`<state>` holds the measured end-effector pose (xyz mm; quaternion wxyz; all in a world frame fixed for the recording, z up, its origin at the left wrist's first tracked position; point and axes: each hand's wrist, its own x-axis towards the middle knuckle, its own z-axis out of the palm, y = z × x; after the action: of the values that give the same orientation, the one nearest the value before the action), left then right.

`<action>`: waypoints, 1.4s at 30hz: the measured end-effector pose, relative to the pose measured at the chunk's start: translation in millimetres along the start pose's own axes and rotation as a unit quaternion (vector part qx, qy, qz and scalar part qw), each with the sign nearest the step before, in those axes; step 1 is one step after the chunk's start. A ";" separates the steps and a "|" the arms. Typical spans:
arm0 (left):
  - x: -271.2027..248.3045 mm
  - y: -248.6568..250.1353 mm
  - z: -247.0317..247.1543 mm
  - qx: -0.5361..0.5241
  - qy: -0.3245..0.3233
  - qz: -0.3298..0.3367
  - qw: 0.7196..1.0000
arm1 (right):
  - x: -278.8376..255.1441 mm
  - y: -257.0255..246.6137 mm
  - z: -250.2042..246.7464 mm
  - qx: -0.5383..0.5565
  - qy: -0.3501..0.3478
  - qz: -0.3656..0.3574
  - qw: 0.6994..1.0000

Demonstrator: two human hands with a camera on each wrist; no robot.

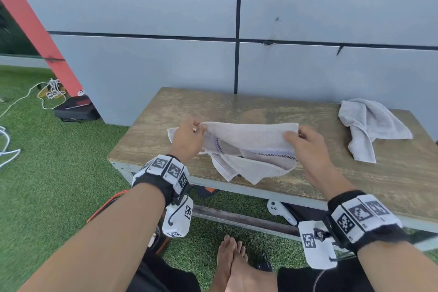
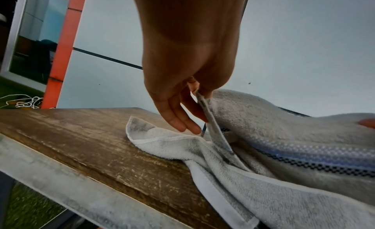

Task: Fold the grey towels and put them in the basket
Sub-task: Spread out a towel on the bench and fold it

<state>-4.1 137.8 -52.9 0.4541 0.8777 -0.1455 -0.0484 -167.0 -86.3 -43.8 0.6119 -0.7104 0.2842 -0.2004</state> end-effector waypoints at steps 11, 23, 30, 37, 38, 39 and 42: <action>28.3 40.9 -48.7 0.155 -0.002 0.040 0.987 | 20.2 -48.7 -15.4 -0.036 0.052 -0.045 0.997; 25.5 64.5 -113.4 -0.048 0.184 0.162 0.968 | 19.1 -91.5 -9.9 0.022 0.030 -0.219 0.975; -7.0 -33.2 -93.7 0.084 -0.072 0.012 0.994 | 20.5 3.5 -2.4 -0.194 -0.071 -0.044 0.977; 7.3 -46.6 -57.3 0.178 -0.187 0.014 0.966 | 21.9 24.6 34.6 -0.269 -0.105 -0.044 0.957; 11.3 -46.4 -51.0 0.193 -0.185 0.018 0.963 | 24.2 26.5 39.9 -0.265 -0.112 -0.049 0.957; 16.6 -47.7 -44.5 0.194 -0.174 0.028 0.965 | 25.7 28.3 45.0 -0.262 -0.124 -0.052 0.956; 22.7 -38.2 -24.4 0.165 -0.164 0.039 0.972 | 29.7 33.7 59.6 -0.272 -0.184 -0.034 0.944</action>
<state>31.0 170.9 -68.6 0.2746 0.9141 -0.2581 -0.1498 -112.1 -63.5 -89.1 0.4301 -0.8834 0.1860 -0.0015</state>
